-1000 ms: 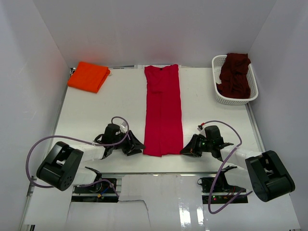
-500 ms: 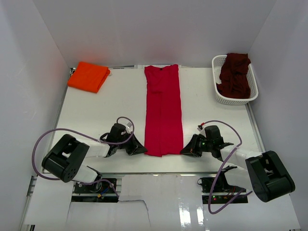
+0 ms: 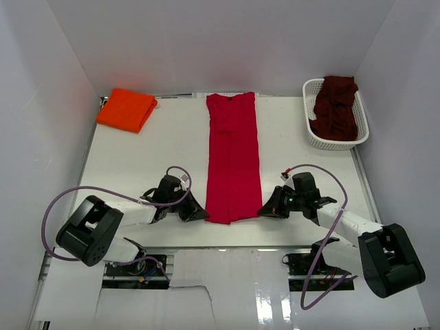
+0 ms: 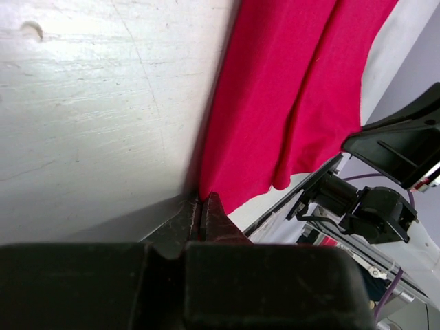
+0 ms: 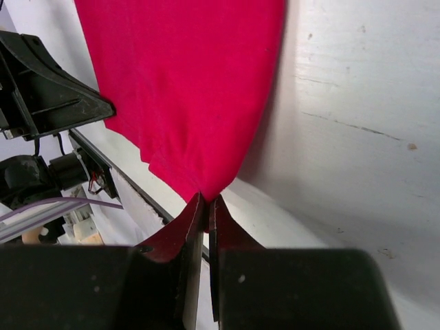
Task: Fold and stack the t-shirts
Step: Grab the bottom of the folded rectangular tshirt with both arms, then fold the folded rectangular tshirt in 1/3 of the way
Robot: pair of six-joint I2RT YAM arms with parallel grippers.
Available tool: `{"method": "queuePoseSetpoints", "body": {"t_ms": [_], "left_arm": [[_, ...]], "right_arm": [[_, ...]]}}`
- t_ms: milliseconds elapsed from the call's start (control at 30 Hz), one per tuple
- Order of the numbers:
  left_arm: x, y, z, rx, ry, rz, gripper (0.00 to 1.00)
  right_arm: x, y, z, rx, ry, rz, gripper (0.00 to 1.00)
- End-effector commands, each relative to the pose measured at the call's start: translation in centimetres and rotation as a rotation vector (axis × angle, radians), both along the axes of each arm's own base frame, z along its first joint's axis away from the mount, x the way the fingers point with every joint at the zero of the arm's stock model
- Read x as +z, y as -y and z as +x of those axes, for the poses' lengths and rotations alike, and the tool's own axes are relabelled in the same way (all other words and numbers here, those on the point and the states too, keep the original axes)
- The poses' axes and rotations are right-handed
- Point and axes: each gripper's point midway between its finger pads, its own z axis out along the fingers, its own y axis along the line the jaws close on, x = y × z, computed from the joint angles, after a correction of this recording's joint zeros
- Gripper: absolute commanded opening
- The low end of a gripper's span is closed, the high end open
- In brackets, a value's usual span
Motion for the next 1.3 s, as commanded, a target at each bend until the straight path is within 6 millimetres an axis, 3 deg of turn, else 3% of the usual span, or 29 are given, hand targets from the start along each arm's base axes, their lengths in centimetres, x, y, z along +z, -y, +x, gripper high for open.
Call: {"method": "queuePoseSetpoints", "body": {"t_ms": [0, 400, 967, 1267], "left_arm": [[-0.5, -1.0, 0.0, 0.013, -0.015, 0.088, 0.00], [3.7, 0.1, 3.6, 0.022, 0.040, 0.060, 0.00], [9.6, 1.9, 8.8, 0.021, 0.116, -0.011, 0.00], [10.7, 1.3, 11.4, 0.035, 0.125, -0.005, 0.00]], "right_arm": [[1.5, -0.4, 0.2, 0.044, 0.027, 0.008, 0.08], [6.1, -1.7, 2.7, 0.099, 0.111, 0.033, 0.08], [8.2, -2.7, 5.5, 0.121, 0.152, 0.044, 0.08], [8.8, -2.7, 7.8, 0.115, 0.170, 0.038, 0.08]]}}
